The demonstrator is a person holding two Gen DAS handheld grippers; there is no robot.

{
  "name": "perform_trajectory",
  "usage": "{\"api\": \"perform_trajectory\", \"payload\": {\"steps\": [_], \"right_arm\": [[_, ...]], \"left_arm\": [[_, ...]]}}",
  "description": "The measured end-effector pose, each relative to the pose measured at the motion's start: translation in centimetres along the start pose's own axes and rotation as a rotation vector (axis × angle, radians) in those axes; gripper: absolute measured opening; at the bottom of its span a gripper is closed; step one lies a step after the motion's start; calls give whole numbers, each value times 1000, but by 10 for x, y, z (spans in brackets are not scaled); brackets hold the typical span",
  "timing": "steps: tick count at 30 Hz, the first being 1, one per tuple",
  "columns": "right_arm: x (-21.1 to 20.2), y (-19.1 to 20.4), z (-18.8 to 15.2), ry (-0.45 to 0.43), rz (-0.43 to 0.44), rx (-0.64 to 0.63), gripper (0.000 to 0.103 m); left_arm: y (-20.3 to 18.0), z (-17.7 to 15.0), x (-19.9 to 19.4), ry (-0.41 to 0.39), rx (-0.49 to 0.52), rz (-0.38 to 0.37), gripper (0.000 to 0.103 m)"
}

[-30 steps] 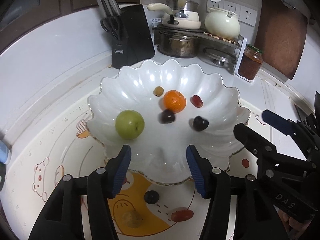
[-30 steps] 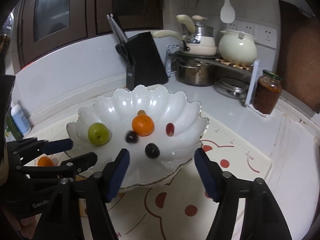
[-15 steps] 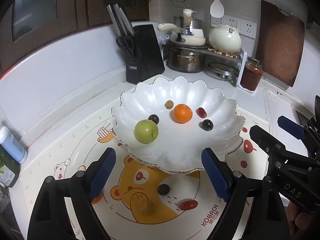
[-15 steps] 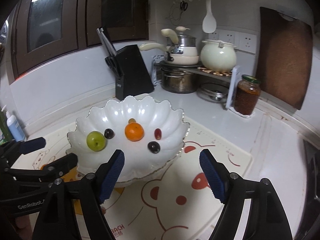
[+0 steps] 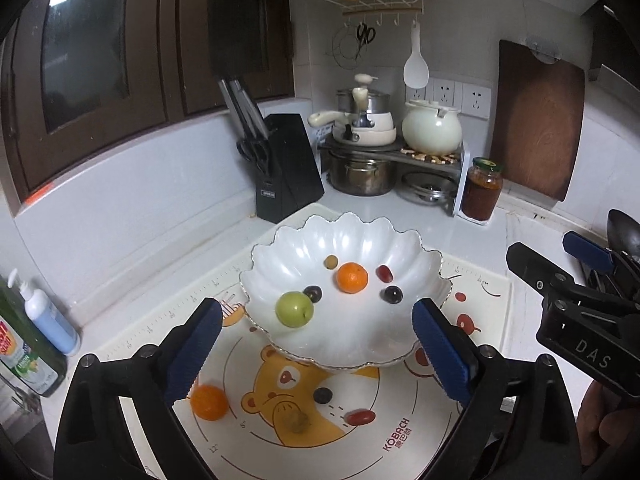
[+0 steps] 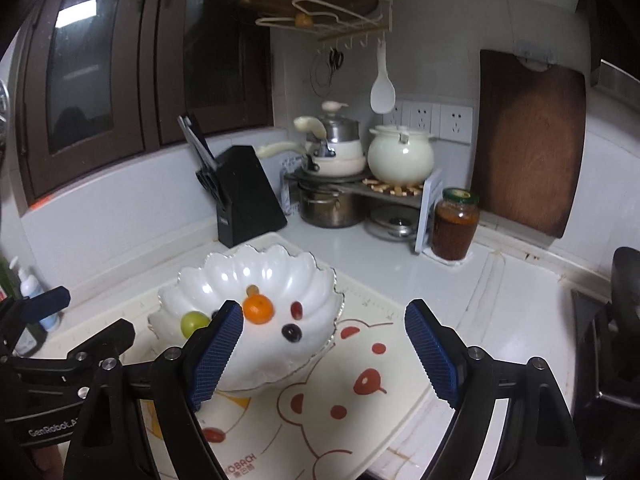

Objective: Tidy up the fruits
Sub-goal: 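Withdraw both open tools from the bowl toward the remaining fruits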

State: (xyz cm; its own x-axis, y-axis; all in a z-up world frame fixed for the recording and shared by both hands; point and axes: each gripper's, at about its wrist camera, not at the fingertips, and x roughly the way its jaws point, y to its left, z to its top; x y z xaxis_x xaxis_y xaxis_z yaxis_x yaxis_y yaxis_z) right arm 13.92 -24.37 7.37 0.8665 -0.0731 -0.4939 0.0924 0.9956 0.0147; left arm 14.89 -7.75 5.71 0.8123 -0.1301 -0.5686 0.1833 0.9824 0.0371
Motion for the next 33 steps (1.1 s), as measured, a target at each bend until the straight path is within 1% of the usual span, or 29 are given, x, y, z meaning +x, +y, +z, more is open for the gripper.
{"api": "perform_trajectory", "payload": {"steps": [11,18,25,29,33], "right_arm": [[-16,19,-4,-14,32,16,84],[-15,31,-16,1,54,35,84],[-15,44,-29,8,51,10,84],[-10,48,-41,30,57,4,84],[-2,49,-56,62,56,5,84]], "left_arm": [[17,-7,-23,-13,4,32,97],[31,-18,-23,3,4,55,97],[42,-36,-19,21,9,76,97],[42,-47,-15,37,20,76,97],[43,-61,-7,72,21,68,97]]}}
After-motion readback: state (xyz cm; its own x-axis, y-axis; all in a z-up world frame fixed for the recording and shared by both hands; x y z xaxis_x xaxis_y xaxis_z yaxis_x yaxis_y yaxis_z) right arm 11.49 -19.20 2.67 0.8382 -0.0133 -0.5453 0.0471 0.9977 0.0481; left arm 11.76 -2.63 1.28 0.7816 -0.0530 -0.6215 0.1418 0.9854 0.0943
